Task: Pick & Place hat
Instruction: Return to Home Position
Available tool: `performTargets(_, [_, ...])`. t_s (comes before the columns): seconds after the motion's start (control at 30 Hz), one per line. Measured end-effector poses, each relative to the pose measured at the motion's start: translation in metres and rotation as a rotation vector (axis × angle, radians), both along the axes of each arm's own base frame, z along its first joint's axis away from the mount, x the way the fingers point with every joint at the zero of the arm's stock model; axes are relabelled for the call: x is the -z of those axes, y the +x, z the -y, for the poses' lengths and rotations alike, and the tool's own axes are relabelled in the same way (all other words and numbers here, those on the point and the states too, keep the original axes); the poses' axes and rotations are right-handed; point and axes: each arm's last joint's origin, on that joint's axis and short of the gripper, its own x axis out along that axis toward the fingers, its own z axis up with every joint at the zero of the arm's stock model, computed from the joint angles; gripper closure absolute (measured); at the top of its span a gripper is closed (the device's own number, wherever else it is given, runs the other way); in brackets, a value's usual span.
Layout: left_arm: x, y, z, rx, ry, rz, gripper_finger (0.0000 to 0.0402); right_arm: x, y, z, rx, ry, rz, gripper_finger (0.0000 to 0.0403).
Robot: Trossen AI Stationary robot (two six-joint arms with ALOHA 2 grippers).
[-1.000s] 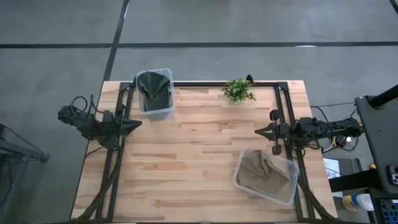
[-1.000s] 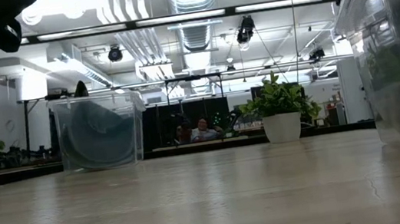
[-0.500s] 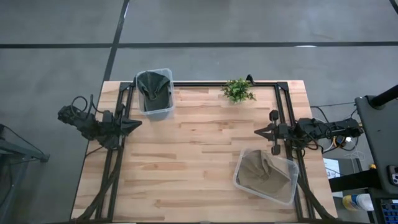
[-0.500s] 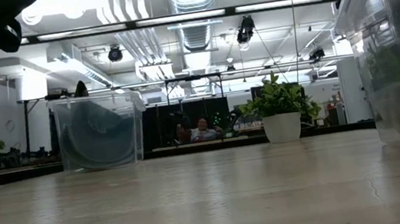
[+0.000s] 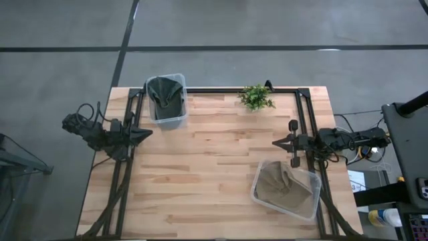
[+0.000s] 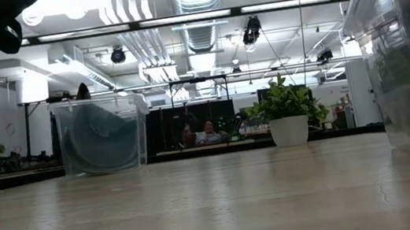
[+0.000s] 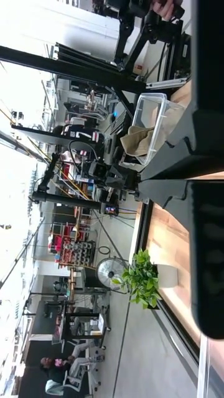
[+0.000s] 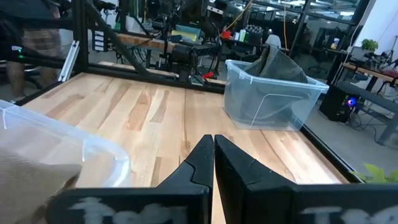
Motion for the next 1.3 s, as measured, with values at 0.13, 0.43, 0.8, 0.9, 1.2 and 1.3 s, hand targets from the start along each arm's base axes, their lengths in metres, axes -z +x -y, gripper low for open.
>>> performTargets(0.13, [0.0,0.0,0.0,0.0,0.0,0.0,0.0401,-0.002,0.0,0.0,0.0,-0.003,0.011,0.0394])
performTargets(0.43, [0.0,0.0,0.0,0.0,0.0,0.0,0.0401,-0.02,-0.004,0.001,-0.002,-0.032,0.062,0.0394])
performTargets(0.8, [0.0,0.0,0.0,0.0,0.0,0.0,0.0401,-0.016,-0.004,0.001,-0.002,-0.034,0.046,0.0394])
performTargets(0.9, [0.0,0.0,0.0,0.0,0.0,0.0,0.0401,-0.013,-0.003,0.001,-0.002,-0.051,0.035,0.0394])
performTargets(1.2, [0.0,0.0,0.0,0.0,0.0,0.0,0.0401,-0.015,-0.003,0.003,0.074,-0.071,0.053,0.0394])
performTargets(1.3, [0.0,0.0,0.0,0.0,0.0,0.0,0.0401,-0.015,-0.003,0.003,0.074,-0.07,0.054,0.0394])
